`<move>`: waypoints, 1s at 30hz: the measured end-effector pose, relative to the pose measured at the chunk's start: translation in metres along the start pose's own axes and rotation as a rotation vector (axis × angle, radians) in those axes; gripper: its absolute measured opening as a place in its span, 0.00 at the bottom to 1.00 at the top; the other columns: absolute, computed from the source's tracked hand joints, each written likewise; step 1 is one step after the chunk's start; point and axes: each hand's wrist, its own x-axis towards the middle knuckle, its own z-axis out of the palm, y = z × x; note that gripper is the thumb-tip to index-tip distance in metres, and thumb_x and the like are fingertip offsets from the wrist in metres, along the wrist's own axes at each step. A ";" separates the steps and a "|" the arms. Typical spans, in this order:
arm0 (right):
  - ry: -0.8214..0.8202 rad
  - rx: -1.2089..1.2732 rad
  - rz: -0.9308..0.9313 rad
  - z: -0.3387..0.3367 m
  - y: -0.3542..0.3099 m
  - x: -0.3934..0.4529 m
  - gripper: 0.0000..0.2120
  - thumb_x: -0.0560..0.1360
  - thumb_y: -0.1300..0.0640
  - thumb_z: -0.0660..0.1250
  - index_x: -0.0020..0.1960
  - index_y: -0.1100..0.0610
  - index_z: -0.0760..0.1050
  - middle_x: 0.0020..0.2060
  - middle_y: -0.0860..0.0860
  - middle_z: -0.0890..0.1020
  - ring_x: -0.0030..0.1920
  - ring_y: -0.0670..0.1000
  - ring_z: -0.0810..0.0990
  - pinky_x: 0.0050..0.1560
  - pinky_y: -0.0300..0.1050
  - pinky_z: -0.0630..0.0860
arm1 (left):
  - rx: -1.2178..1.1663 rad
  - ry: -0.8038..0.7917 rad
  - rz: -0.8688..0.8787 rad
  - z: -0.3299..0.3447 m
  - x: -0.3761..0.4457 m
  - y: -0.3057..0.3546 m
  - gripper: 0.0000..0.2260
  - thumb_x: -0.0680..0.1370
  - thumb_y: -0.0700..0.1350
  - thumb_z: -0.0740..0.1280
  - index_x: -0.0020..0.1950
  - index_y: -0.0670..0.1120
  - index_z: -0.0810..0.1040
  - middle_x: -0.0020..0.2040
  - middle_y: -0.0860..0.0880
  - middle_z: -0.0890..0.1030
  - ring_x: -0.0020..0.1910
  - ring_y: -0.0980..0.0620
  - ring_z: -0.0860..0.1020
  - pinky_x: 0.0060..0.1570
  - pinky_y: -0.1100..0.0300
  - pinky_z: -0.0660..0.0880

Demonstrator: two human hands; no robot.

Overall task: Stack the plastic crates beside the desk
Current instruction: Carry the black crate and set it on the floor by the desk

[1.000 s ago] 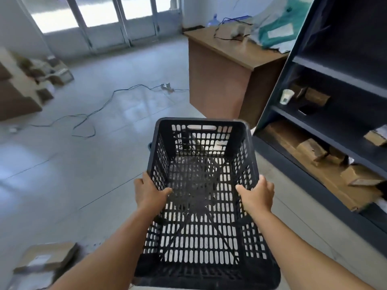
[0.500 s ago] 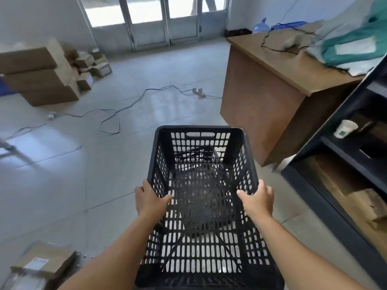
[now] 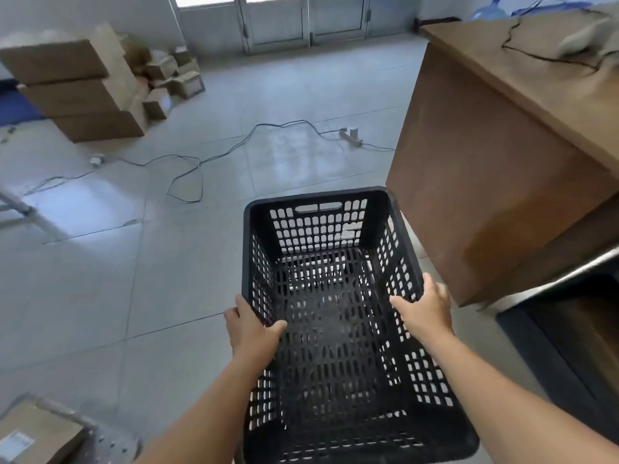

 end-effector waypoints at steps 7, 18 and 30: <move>-0.021 0.003 0.041 0.024 0.003 0.043 0.40 0.71 0.51 0.69 0.77 0.54 0.53 0.73 0.53 0.58 0.73 0.56 0.61 0.69 0.57 0.64 | 0.015 -0.033 -0.032 0.027 0.048 0.002 0.43 0.70 0.48 0.74 0.76 0.47 0.49 0.68 0.43 0.59 0.66 0.43 0.65 0.68 0.47 0.66; -0.083 -0.033 0.019 0.034 0.010 0.073 0.40 0.73 0.51 0.68 0.77 0.54 0.50 0.75 0.53 0.55 0.74 0.55 0.57 0.70 0.55 0.62 | 0.041 -0.060 -0.066 0.041 0.066 0.002 0.43 0.70 0.47 0.74 0.76 0.46 0.50 0.70 0.43 0.59 0.68 0.44 0.65 0.68 0.49 0.66; -0.197 -0.185 0.125 0.019 0.045 0.014 0.45 0.74 0.58 0.69 0.78 0.54 0.41 0.77 0.54 0.54 0.74 0.57 0.60 0.71 0.56 0.63 | 0.110 -0.109 -0.137 0.028 -0.018 -0.032 0.27 0.74 0.40 0.67 0.69 0.47 0.59 0.65 0.44 0.69 0.56 0.45 0.74 0.56 0.49 0.74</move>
